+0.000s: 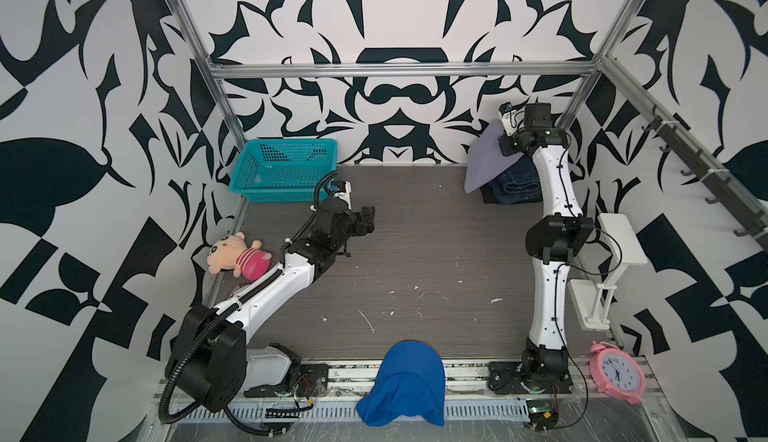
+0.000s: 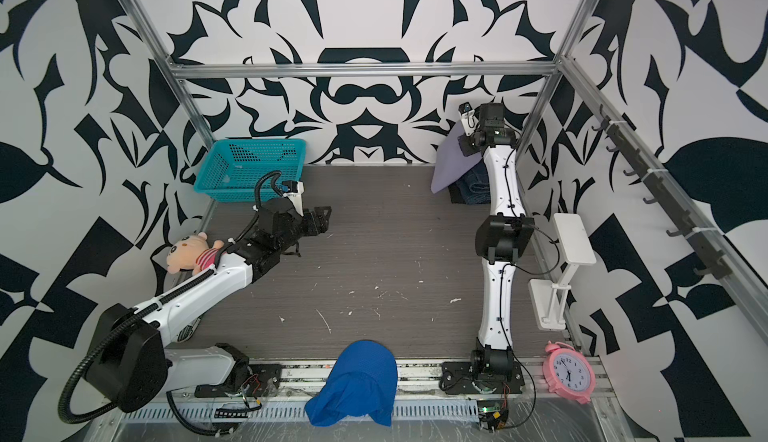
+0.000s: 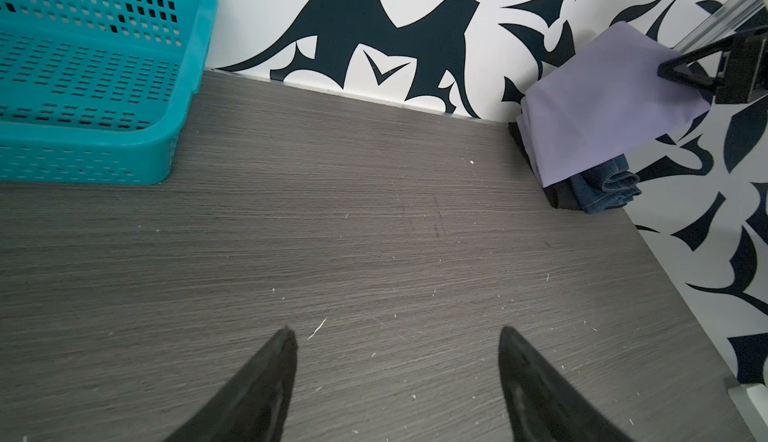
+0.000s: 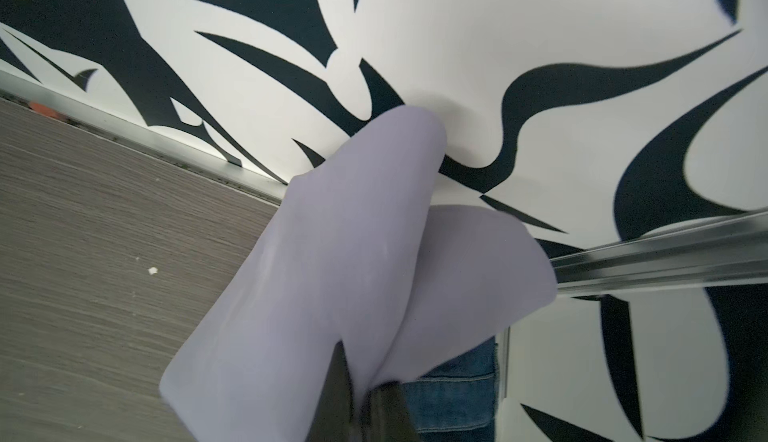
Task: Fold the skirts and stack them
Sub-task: 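Carry the skirt with the right gripper onto the denim stack while the left arm withdraws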
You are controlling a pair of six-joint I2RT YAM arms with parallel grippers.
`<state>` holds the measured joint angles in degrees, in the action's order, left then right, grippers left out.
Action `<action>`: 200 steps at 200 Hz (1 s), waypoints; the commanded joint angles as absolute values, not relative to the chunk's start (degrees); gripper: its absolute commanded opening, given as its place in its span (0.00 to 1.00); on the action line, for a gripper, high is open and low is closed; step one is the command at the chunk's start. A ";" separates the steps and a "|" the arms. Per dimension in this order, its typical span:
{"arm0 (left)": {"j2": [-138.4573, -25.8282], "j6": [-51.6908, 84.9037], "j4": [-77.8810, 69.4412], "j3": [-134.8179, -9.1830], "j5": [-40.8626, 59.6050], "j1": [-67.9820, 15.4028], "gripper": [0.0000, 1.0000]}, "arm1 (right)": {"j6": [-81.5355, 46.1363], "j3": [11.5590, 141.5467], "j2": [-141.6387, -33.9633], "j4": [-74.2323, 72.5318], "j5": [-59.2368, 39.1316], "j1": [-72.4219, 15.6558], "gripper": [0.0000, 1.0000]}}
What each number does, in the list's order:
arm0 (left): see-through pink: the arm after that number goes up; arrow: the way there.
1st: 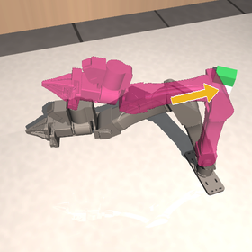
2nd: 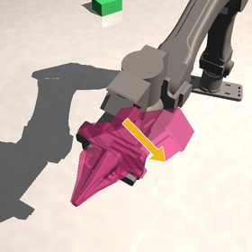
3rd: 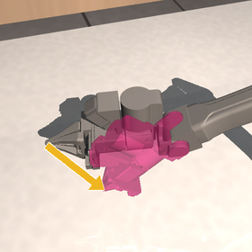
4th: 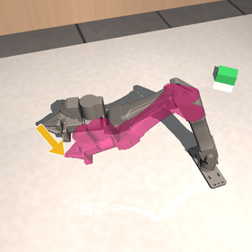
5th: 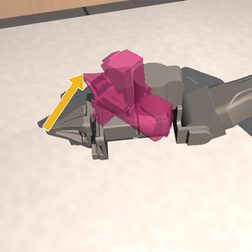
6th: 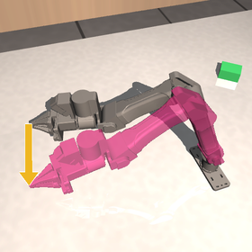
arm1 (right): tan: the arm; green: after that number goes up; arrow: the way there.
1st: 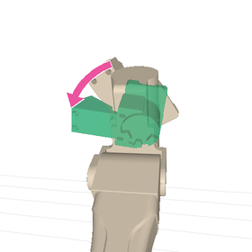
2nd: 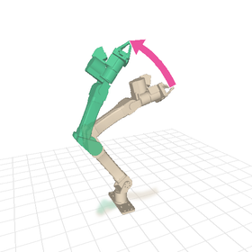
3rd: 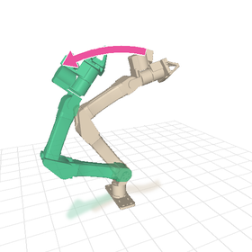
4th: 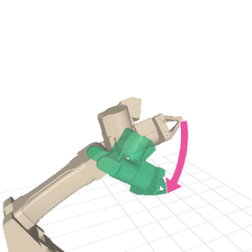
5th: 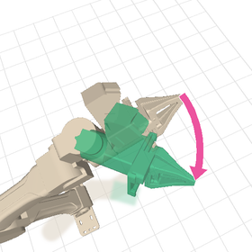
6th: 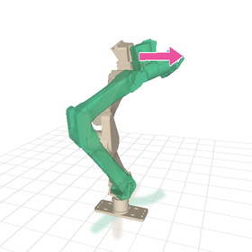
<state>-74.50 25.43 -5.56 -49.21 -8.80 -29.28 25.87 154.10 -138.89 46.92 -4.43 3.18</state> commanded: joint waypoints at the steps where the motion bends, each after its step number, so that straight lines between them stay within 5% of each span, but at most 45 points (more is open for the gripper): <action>1: -74.38 24.70 -4.68 -49.48 -9.51 -29.37 0.79 | 31.80 145.97 -130.94 35.03 0.12 1.64 0.00; 108: -76.82 22.08 -1.56 -52.91 -9.42 -29.40 0.79 | 33.77 90.96 -114.94 -33.69 0.48 6.03 0.00; 200: -79.10 22.59 -1.05 -55.17 -8.55 -29.72 0.79 | 9.51 96.92 -120.81 -28.76 -23.17 18.61 0.00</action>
<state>-78.30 22.61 -1.54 -53.06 -8.86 -29.41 18.76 90.78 -120.14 -26.94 -11.88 16.45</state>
